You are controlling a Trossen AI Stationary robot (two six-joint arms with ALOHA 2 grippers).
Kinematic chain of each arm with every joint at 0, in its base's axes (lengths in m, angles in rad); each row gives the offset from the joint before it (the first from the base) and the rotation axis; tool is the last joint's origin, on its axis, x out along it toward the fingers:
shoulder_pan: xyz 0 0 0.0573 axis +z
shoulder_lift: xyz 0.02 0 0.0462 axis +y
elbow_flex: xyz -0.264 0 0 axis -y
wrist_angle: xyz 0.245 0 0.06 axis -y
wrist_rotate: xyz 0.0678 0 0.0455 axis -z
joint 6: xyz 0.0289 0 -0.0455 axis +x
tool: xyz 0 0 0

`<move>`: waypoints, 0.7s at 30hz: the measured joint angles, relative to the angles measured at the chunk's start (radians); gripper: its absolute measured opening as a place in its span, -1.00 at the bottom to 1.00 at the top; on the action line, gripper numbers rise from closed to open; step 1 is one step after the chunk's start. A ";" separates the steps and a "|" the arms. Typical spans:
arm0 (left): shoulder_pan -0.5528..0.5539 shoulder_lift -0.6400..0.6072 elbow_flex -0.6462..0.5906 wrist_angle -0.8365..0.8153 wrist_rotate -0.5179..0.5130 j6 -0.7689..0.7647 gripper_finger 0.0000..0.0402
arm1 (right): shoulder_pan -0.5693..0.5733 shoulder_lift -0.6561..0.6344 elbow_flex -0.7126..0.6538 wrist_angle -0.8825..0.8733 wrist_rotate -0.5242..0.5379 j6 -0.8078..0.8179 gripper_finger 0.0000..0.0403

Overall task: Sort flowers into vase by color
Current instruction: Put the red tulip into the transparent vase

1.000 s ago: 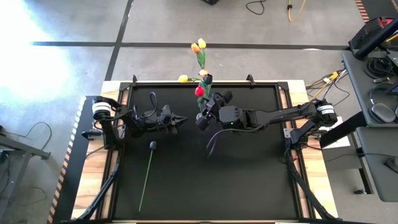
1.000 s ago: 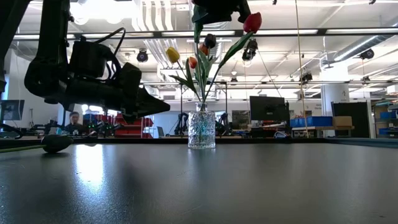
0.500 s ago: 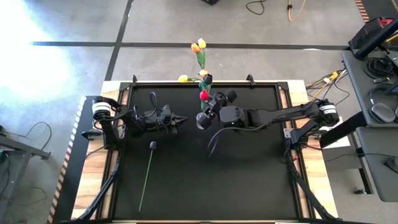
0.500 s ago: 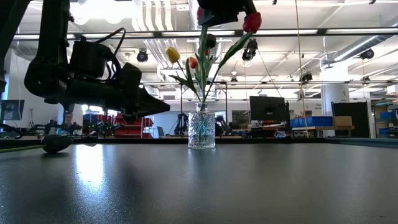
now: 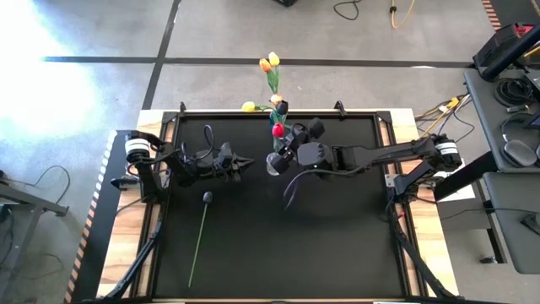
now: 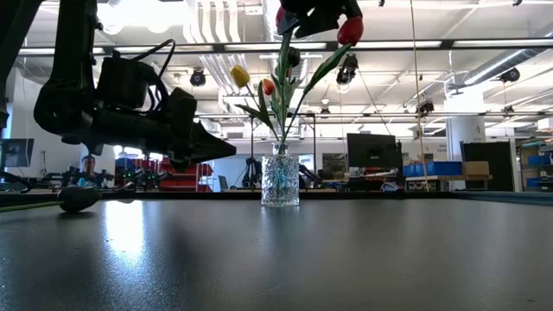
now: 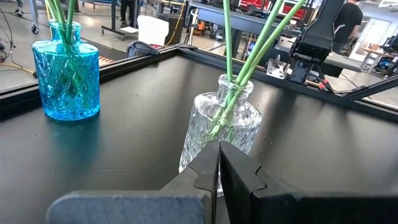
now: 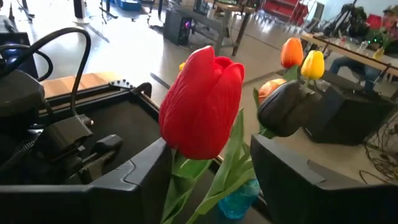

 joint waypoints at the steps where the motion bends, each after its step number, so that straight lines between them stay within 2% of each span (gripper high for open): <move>1: 0.000 0.000 0.000 0.000 0.000 0.000 -1.00 | 0.000 0.000 0.015 -0.026 0.000 0.011 0.04; 7: 0.000 0.000 0.000 0.000 0.000 0.000 -1.00 | 0.002 -0.002 0.089 -0.168 -0.001 0.020 0.13; 14: 0.000 0.000 0.000 0.001 0.000 0.000 -1.00 | 0.003 -0.002 0.168 -0.365 -0.001 0.021 0.10; 21: 0.000 0.000 0.000 0.002 0.000 0.000 -1.00 | 0.001 -0.002 0.174 -0.394 -0.047 0.030 0.07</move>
